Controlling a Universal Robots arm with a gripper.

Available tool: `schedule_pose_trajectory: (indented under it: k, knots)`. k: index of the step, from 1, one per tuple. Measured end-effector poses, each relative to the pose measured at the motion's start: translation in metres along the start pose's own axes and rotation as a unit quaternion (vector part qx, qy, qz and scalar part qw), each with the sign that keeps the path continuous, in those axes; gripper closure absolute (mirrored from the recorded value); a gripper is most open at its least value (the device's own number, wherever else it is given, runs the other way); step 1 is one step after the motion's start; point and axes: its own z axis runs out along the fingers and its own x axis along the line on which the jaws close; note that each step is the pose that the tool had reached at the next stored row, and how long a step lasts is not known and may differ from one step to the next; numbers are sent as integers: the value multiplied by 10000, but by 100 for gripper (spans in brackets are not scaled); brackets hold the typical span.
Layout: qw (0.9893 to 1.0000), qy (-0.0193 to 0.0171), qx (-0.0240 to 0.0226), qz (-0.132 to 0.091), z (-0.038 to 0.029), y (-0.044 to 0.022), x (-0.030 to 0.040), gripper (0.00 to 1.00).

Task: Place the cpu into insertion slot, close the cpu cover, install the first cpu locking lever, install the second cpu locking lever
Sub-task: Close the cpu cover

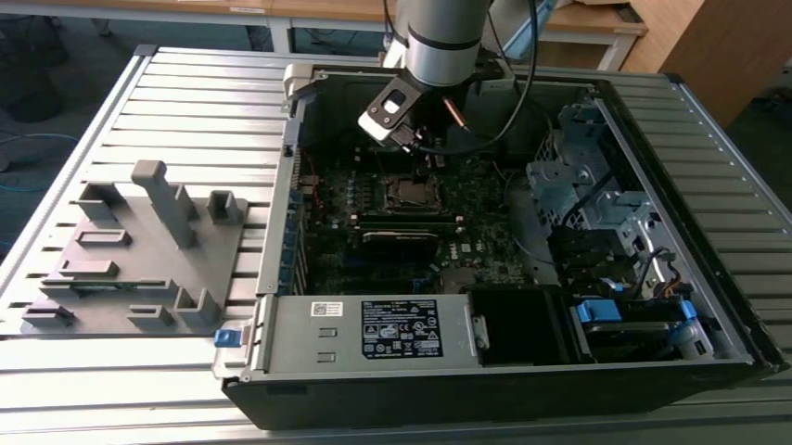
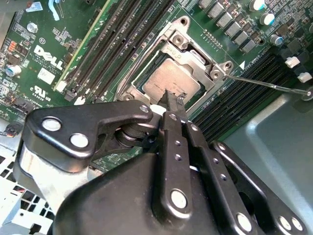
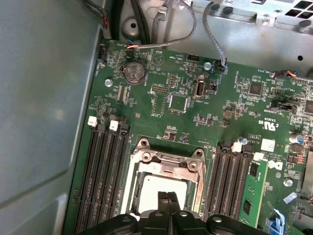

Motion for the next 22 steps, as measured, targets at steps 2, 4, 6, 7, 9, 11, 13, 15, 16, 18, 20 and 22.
schedule_pose_trajectory:
  k: [2,4,6,7,9,11,13,15,16,18,20,22]
  knots:
    - [10000,0,0,-24,0,0,0,90]
    - [9999,2,2,-138,0,0,0,90]
    - [9996,4,3,-300,1,0,0,90]
    - [9992,5,4,-393,1,0,0,90]
    - [9984,7,7,-567,1,0,0,90]
    - [9980,8,8,-639,2,0,0,90]
    - [9980,8,7,-640,2,0,0,90]
    - [9979,8,8,-640,2,0,0,90]
    - [9979,8,8,-647,2,0,0,90]
    - [9975,9,8,-714,3,0,0,90]
    - [9964,10,10,-852,4,0,0,90]
    - [9951,12,12,-993,4,0,0,90]
